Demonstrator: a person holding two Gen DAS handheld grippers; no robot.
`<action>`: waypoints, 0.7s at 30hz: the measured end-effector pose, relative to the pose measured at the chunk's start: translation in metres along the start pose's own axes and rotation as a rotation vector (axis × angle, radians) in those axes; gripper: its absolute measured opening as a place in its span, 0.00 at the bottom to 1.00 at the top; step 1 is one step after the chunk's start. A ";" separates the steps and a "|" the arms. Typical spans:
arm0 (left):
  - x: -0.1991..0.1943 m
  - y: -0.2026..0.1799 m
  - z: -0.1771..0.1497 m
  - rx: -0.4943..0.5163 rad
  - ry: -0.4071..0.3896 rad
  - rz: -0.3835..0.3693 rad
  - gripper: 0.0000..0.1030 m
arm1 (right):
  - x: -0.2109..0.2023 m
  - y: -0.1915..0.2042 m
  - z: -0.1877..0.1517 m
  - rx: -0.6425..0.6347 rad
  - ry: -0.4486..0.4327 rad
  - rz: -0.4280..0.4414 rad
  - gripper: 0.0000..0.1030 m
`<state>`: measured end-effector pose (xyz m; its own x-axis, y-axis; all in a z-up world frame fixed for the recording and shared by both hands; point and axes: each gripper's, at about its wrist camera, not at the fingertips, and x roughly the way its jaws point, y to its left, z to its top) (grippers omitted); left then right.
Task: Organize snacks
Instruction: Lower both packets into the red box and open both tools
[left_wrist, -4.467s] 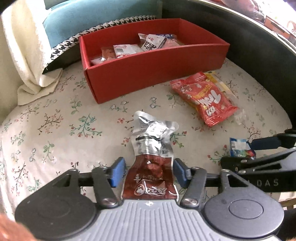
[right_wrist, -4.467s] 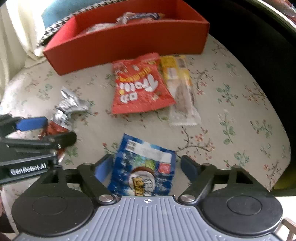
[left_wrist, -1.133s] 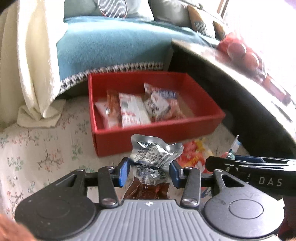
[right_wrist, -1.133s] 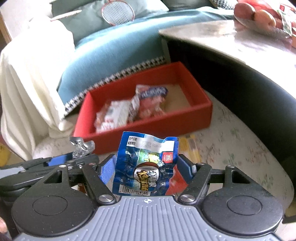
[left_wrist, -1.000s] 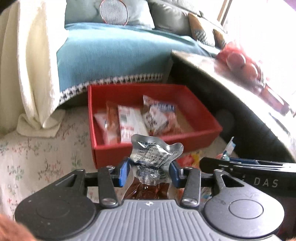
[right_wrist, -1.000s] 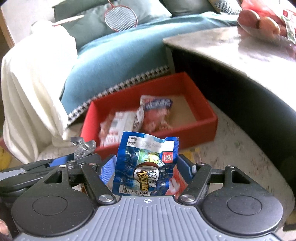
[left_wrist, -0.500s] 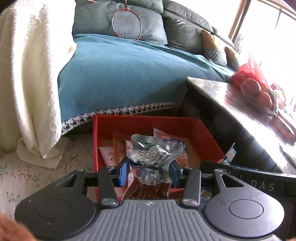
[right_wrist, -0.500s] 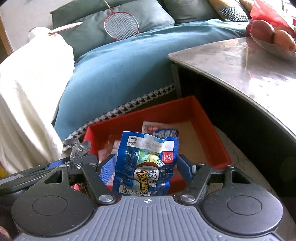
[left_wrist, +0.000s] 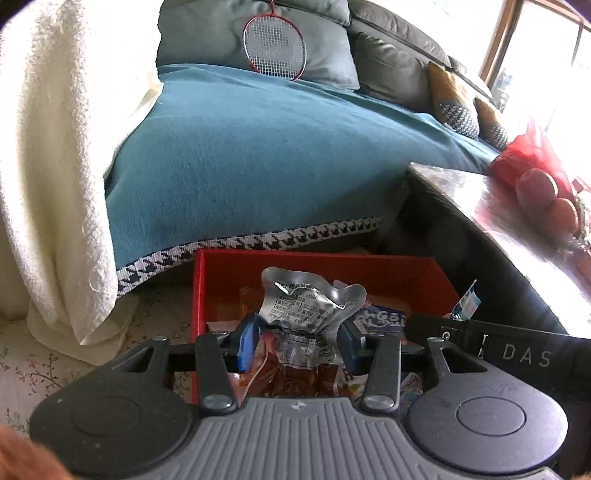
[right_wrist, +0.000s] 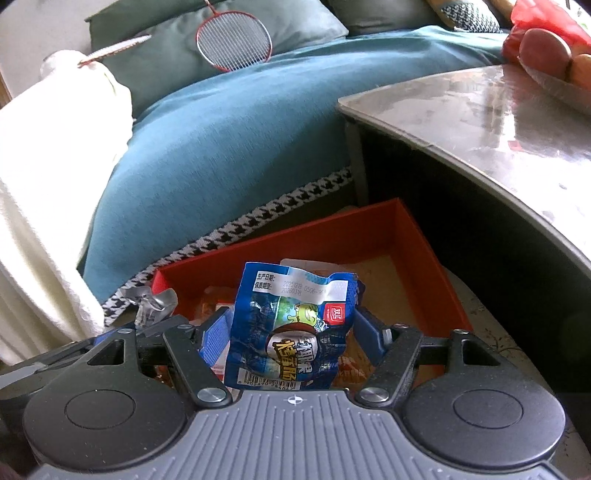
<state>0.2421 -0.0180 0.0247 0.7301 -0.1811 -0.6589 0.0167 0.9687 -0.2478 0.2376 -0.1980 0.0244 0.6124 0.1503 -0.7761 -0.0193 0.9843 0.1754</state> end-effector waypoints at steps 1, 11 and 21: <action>0.002 0.000 0.000 0.002 0.002 0.006 0.37 | 0.002 0.000 0.000 -0.001 0.004 -0.003 0.74; 0.013 0.004 -0.005 0.008 0.028 0.037 0.37 | 0.020 -0.001 -0.003 -0.002 0.044 -0.019 0.75; 0.020 0.006 -0.008 0.013 0.069 0.048 0.38 | 0.021 -0.010 -0.003 0.010 0.061 -0.032 0.77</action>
<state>0.2516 -0.0174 0.0040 0.6812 -0.1453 -0.7175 -0.0079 0.9786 -0.2056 0.2482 -0.2043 0.0046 0.5634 0.1246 -0.8167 0.0074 0.9878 0.1558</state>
